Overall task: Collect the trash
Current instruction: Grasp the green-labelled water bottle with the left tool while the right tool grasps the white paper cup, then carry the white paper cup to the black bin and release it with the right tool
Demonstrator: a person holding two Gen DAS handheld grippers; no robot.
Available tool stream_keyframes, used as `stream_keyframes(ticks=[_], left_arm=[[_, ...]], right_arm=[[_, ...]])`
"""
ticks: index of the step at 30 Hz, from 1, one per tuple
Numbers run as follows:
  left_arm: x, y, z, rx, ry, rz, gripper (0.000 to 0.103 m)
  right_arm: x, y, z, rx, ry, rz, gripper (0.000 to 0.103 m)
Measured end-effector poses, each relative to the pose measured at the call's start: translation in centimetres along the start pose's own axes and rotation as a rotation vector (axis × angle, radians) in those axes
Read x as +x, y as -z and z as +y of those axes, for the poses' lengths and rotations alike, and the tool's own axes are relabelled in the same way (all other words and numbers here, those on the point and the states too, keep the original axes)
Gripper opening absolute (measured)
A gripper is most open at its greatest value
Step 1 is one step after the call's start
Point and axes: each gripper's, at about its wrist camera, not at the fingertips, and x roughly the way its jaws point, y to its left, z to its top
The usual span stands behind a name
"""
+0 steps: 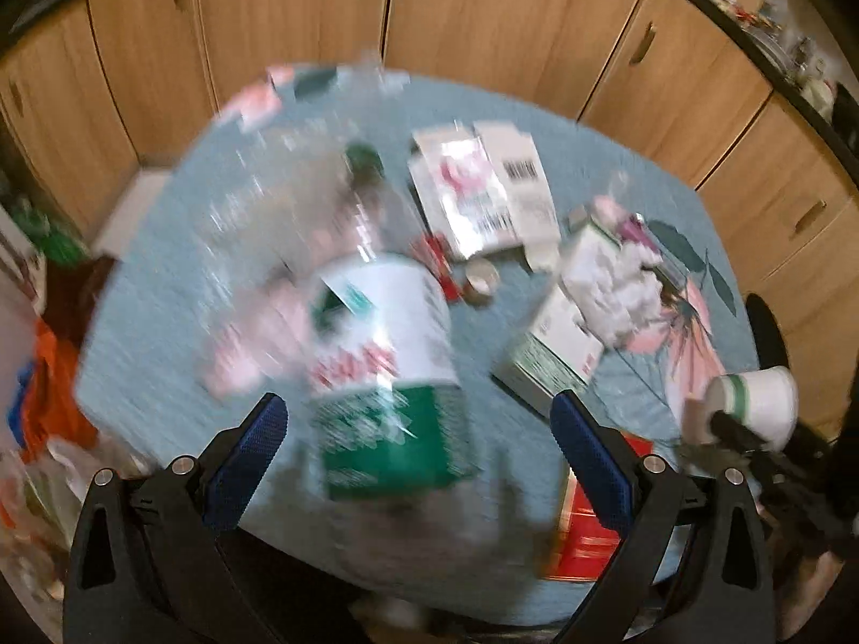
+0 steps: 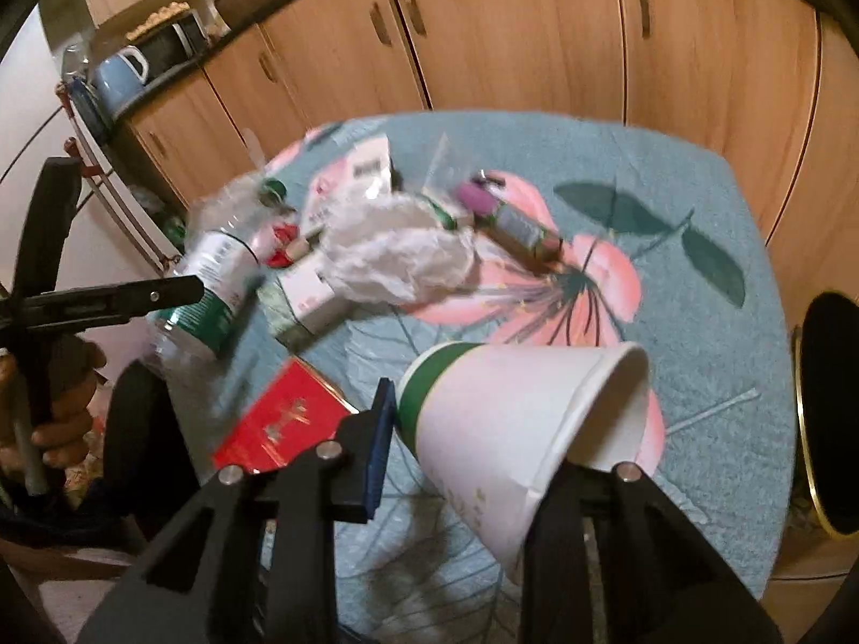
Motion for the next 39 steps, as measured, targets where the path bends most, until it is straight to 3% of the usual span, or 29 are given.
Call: stream_keyframes(ticks=[6,8,10,12,16,23,28,30,32,39], left_arm=[[2.0,0.7,-2.6,0.015,-0.073,0.022,0.093],[3.2,0.7,-2.6,-0.006,-0.120,0.044,0.075],[4.1,0.6,-1.8,-0.066,-0.087,0.077,0.064],[4.0,0.3,-1.2,-0.102,-0.070,0.078,0.063],[3.7,0.7,-1.4,-0.092,-0.110,0.061,0.062],[1.1,1.8,-4.5,0.067,-0.238,-0.121,0.060],[-0.4,2.2,-5.5,0.111,-0.262,-0.205,0.059],[-0.6,2.0,-4.7,0.098,-0.241,-0.200,0.059],[-0.8,1.4,-3.3,0.036,-0.158,-0.173,0.059],[-3.5,-0.4,-0.9,-0.021,-0.093,-0.323,0.058]], right_arm=[[-1.3,-0.1,-0.3,0.003,-0.019,-0.057,0.027],[-1.9,0.0,-0.3,-0.004,-0.019,-0.077,0.027],[-2.4,0.0,-0.2,-0.005,-0.019,-0.093,0.027],[-2.8,0.1,-0.2,0.002,-0.022,-0.108,0.027],[-3.2,-0.2,-0.2,0.016,-0.031,-0.130,0.027],[-3.6,-0.5,0.1,0.011,-0.028,-0.140,0.027],[-4.3,-0.3,-0.3,0.027,-0.016,-0.156,0.027],[-4.5,-0.3,-0.5,0.038,-0.012,-0.160,0.027],[-4.8,-0.3,-0.8,0.043,-0.012,-0.168,0.027],[-6.5,0.0,-1.9,0.062,0.002,-0.225,0.027]])
